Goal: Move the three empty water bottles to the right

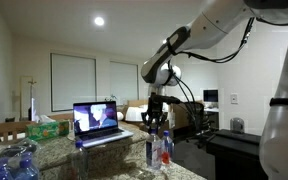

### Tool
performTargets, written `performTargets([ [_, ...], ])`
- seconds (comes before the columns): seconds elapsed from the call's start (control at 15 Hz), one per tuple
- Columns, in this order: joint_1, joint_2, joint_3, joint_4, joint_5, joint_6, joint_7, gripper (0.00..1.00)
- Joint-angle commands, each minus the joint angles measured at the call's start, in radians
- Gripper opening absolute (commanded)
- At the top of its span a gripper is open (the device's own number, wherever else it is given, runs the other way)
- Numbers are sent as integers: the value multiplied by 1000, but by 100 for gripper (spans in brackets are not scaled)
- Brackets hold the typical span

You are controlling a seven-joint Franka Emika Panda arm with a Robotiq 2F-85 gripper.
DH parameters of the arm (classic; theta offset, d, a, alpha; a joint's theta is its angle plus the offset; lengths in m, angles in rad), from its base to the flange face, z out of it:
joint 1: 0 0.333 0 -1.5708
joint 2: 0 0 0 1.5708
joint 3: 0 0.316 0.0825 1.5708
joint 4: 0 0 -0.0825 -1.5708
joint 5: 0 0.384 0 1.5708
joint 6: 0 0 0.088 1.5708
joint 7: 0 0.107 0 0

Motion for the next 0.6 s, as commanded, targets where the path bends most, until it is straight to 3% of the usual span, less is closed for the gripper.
performTargets([
  [0.0, -17, 43, 9, 41, -59, 9, 29, 15],
  [0.53, -12, 105, 6, 21, -118, 147, -1, 14],
])
